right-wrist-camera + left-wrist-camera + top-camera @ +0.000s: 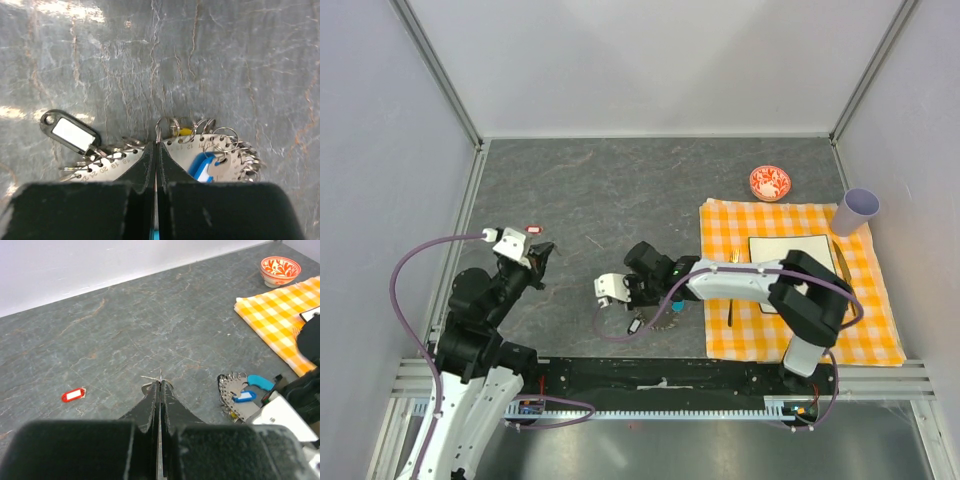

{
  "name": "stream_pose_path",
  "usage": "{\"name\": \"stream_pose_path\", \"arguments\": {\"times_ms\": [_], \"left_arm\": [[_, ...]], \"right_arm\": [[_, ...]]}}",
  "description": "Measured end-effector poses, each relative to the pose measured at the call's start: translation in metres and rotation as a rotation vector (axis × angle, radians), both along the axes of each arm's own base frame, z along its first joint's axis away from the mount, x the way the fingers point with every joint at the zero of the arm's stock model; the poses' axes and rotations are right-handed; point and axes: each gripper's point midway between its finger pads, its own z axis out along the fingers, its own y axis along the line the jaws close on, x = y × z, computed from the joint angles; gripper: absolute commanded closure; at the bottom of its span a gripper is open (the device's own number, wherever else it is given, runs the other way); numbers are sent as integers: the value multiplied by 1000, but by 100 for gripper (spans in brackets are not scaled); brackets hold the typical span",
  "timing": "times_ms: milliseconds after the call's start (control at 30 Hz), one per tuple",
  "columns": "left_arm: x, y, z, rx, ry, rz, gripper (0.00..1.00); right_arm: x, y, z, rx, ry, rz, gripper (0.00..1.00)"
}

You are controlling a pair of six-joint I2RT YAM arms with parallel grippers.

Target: Put the keys on the keyring

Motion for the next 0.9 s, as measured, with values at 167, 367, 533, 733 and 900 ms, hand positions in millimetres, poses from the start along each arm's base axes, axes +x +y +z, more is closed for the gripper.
{"name": "stream_pose_path", "arguments": {"times_ms": [167,367,533,733,900], "left_arm": [[1,10,3,0,-15,57,98],[2,15,5,-1,-25,83,98],[1,15,5,-1,-25,86,98],[1,15,5,-1,-25,86,98],[1,15,5,-1,-25,86,98]], "right_arm": [[6,19,-17,-62,-19,42,99],[11,29,-18,-65,-40,58,90],[11,29,-18,-68,-45,58,84],[11,29,-18,-67,-43,47,81],[11,29,-19,-57,-39,34,83]]}}
